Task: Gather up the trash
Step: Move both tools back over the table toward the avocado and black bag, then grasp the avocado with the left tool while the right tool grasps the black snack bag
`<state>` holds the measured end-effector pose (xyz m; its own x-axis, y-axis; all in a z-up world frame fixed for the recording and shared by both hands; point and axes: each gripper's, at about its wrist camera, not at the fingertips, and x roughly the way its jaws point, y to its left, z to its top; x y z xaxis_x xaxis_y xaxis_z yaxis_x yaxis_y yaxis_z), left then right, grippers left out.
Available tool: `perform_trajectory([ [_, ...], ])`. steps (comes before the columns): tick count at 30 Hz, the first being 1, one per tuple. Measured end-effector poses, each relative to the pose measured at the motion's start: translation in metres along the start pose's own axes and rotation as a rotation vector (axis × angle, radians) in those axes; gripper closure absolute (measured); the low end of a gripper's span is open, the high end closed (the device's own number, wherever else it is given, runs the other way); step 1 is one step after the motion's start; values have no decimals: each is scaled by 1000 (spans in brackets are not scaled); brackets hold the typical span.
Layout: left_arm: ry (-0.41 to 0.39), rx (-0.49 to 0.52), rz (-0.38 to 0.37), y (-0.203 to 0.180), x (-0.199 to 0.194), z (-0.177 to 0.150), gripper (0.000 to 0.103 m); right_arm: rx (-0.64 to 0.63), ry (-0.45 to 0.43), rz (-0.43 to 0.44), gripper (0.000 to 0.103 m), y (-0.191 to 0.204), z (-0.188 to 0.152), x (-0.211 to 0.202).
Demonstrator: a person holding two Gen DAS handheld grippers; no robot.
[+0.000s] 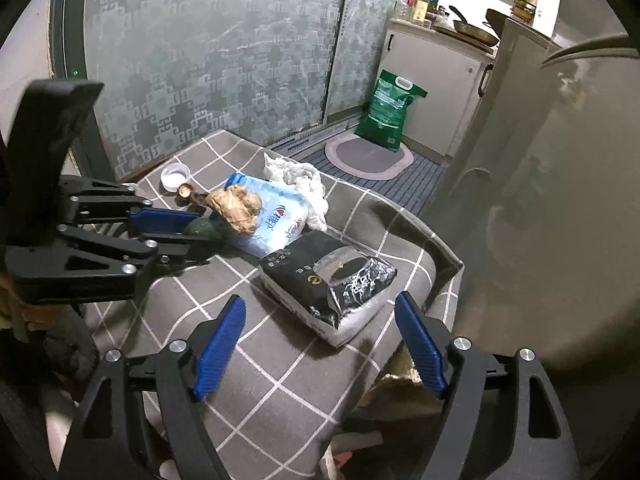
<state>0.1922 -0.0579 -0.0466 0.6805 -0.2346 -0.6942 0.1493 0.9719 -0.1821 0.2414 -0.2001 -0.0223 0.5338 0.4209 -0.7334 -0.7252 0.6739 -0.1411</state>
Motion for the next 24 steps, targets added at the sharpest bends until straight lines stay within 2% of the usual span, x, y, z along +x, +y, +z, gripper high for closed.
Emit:
perform_trajectory([
  [4,-3,5,-2,0,-4,-2,76,-8,18,-45,19,7,5,7],
  [12,-11,0,-19,6,-11,-3,77,-3,32,-75,11,7,8,20],
  [16,-16,3,-25,8,-17,-4,77,-2,58,-95,9,9,7,32],
  [24,-28,3,-38,12,-26,-3,77,38,47,-109,6,6,11,42],
])
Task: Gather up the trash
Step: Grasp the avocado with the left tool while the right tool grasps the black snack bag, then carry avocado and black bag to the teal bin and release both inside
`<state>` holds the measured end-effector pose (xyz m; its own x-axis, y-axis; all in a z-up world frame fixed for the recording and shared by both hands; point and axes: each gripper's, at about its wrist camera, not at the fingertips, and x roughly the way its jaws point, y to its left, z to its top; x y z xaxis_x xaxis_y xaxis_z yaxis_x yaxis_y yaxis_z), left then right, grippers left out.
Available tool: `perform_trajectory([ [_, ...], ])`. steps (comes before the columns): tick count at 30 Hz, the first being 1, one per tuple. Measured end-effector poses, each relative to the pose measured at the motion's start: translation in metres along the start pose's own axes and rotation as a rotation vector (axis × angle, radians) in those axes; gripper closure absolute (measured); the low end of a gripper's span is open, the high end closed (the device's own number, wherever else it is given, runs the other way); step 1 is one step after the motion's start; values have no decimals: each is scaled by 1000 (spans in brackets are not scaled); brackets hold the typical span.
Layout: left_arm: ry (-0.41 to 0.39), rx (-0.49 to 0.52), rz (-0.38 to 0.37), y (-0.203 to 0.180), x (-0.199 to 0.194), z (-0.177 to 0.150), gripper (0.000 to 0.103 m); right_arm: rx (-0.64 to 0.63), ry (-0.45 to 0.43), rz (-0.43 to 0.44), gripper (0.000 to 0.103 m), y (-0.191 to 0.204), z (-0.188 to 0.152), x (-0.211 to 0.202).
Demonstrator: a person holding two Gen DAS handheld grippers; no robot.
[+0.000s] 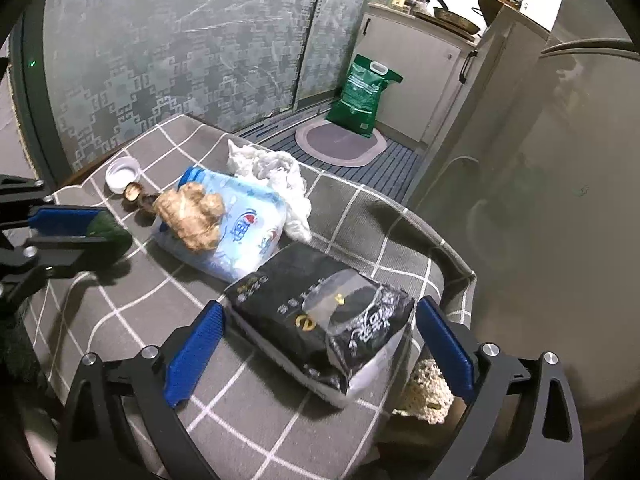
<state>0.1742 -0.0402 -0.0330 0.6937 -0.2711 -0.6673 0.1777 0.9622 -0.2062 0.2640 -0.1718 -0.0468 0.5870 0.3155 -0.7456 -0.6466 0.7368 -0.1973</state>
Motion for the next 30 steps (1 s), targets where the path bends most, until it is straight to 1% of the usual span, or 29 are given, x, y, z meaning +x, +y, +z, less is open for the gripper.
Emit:
perform_trajectory([
  [3,-3,5,-1,2,-5,-1,77,15,5,-4,7,0,2,3],
  [4,-4,6,0,3,-6,-1,77,28,12,0,9,-1,4,4],
  [5,-5,6,-1,4,-8,-1,77,38,17,14,20,-2,5,5],
  [7,-10,7,-1,6,-12,-1,77,44,27,17,21,-2,8,5],
  [9,-15,6,-1,9,-16,0,77,31,34,15,26,2,8,2],
  [11,-23,5,0,11,-21,-1,77,27,38,3,27,4,11,-4],
  [14,-37,-1,-1,16,-30,0,77,41,20,-4,27,4,15,-18],
  [16,-46,-6,-1,19,-36,0,77,63,2,7,27,3,18,-27],
  [20,-59,-12,3,25,-47,-2,77,69,-20,27,27,8,25,-38],
  [27,-75,-32,28,45,-64,-6,77,38,-49,68,27,35,47,-46],
  [30,-77,-44,44,57,-70,-9,77,26,-64,99,27,51,60,-46],
])
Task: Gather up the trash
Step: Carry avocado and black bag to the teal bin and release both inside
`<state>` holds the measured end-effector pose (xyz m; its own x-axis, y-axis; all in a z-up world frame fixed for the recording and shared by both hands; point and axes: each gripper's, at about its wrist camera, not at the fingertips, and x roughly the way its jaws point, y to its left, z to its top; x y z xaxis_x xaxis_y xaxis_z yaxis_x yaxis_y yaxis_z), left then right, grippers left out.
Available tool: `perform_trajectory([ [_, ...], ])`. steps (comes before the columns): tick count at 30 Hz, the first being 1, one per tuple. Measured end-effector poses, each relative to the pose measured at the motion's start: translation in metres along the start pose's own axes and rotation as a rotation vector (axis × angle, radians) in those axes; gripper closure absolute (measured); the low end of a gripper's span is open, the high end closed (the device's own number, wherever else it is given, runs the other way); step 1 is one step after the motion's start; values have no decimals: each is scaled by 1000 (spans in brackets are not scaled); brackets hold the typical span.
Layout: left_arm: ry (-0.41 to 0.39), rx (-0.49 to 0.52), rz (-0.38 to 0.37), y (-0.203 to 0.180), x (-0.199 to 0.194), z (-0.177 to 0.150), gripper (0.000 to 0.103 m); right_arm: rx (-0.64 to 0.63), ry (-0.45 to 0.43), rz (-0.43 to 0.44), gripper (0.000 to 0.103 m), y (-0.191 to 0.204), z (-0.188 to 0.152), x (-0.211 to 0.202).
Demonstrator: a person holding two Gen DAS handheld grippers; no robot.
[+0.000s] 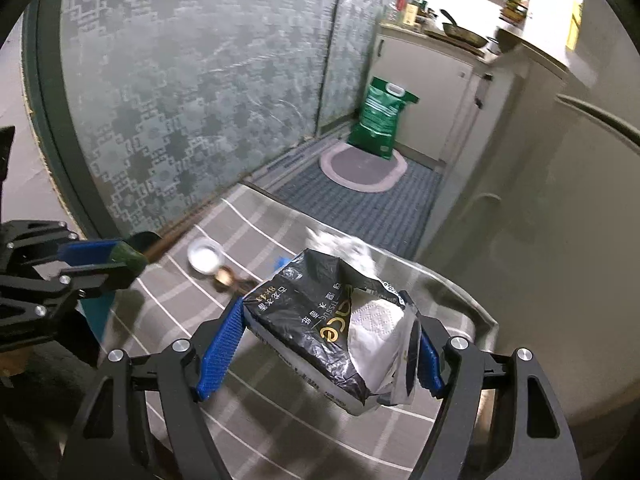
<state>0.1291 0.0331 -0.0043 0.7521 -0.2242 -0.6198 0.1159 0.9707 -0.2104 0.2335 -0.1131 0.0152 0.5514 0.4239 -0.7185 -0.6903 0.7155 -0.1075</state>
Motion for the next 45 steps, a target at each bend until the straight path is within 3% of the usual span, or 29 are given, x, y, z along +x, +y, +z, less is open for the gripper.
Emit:
perform_trajectory([
  [10,39,-41,86,50,-13,-17,77,-52,-31,91,27,52,35,9],
  [18,127,-62,149,87,-11,-42,77,-86,-41,199,27,104,62,21],
  [27,236,-67,190,119,-1,-73,73,-137,34,273,27,155,69,52],
  [36,223,-77,225,139,-21,-77,73,-169,137,307,27,194,65,92],
  [45,149,-103,256,154,-58,-68,75,-208,207,335,26,232,57,119],
])
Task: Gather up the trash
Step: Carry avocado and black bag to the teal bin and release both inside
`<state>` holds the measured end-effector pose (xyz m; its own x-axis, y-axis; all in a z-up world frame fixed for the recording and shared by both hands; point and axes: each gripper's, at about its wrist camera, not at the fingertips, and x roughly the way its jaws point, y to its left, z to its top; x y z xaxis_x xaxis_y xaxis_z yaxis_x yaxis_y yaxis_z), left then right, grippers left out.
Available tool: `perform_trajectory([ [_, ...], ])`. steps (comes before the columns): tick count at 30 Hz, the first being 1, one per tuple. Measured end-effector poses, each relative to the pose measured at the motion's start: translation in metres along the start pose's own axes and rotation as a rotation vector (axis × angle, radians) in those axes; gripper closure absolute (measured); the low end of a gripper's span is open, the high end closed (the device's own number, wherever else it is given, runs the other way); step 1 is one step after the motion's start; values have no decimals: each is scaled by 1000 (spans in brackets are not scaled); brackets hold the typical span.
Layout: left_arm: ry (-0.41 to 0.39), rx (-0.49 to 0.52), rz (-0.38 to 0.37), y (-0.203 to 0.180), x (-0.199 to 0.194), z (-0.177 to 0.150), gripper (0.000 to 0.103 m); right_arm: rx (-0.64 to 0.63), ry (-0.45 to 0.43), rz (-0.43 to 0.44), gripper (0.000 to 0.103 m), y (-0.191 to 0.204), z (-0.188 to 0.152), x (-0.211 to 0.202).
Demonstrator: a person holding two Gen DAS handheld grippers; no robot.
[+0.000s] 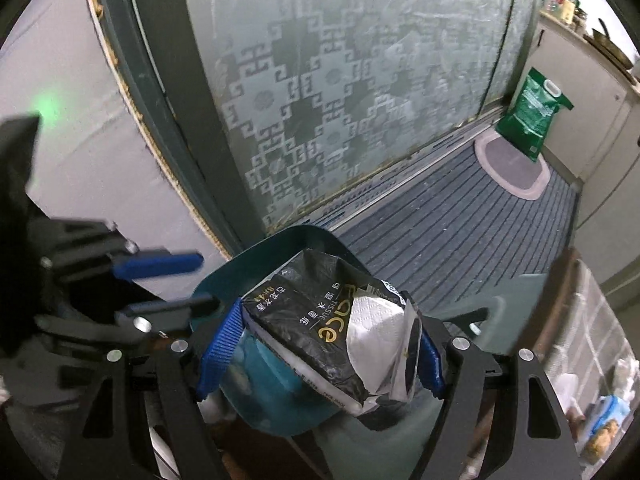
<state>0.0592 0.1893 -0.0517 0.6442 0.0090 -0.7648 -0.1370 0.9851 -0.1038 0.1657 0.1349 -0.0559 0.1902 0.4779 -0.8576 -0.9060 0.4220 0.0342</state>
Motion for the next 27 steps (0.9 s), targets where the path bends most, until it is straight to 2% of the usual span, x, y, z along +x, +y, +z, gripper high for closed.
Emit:
perform_trajectory([
  [9,-77,-42,15,15,-38,5,77,-8,76,-4,24,5,-7,29],
  [15,-132,-33,0,7,-63,11,77,-31,117,9,17,14,-10,42],
  [22,-157,-17,-13,-9,-70,19,77,-33,127,36,17,16,-18,39],
  [23,-161,-17,-15,-10,-71,20,77,-26,120,46,18,16,-17,38],
  [24,-168,-17,-19,-12,-72,21,77,-17,111,60,24,16,-18,34],
  [27,-188,-10,-43,-16,-75,25,75,0,85,101,32,14,-18,24],
])
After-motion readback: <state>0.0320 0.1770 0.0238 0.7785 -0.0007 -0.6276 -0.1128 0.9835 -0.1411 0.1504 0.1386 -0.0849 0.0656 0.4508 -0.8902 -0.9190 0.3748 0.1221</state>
